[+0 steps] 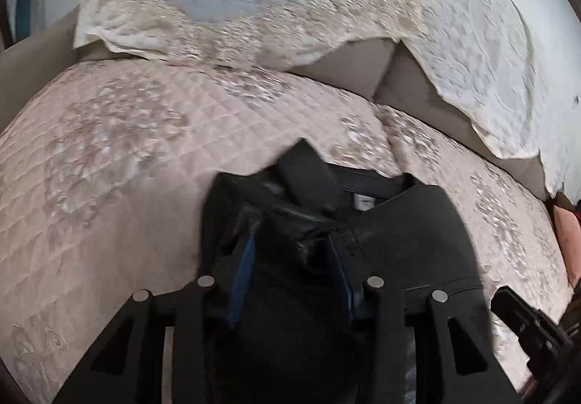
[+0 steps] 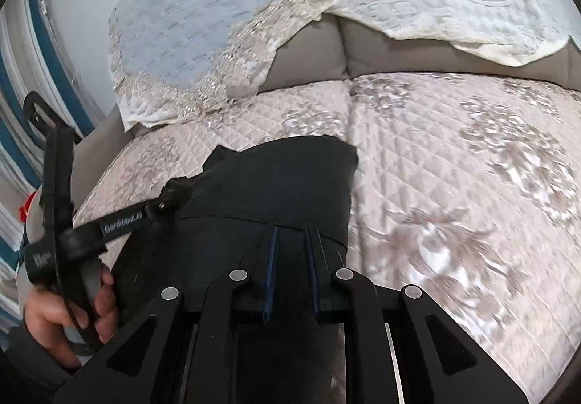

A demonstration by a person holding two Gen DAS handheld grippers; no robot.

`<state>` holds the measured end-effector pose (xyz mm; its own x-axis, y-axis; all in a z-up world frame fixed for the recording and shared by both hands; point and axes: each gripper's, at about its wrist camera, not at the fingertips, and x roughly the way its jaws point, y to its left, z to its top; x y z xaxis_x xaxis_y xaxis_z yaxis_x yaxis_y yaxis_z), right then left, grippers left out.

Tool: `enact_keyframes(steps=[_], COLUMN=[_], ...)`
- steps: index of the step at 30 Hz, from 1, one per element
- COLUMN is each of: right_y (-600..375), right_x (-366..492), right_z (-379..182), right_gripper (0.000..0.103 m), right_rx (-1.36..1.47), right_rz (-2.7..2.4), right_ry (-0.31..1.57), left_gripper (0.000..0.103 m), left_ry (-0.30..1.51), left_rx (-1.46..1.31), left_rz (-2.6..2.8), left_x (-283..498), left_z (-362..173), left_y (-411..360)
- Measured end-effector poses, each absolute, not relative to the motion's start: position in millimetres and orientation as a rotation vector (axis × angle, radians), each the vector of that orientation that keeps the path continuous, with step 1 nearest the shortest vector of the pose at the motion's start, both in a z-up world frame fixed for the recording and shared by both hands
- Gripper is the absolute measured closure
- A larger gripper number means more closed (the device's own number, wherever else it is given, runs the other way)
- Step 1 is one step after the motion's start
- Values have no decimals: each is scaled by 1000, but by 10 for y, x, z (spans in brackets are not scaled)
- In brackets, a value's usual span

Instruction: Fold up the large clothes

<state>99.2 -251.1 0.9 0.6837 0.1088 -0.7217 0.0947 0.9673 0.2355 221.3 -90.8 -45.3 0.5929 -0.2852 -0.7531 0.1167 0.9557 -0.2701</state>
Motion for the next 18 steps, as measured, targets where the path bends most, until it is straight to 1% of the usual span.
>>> enact_keyframes(steps=[6,11,15,18], right_y=[-2389,-2364,-2450,-2380], right_x=[1178,1258,1147,880], right_z=[-254,-342,-141,129], right_gripper=[88,88,88,88], right_rx=[190,120,176,186], right_rz=[4,0,-9,28], right_ry=[929,980,959,876], left_gripper=[58,58,60,60], left_ry=[947,979,972,929], left_rx=[-216,-182,-213,-217], left_rz=[-243,-229,-287,-340], left_x=[2294,2396,2305,2058], left_z=[-681,-683,-428,-195], left_y=[-917,-993,-904,-820])
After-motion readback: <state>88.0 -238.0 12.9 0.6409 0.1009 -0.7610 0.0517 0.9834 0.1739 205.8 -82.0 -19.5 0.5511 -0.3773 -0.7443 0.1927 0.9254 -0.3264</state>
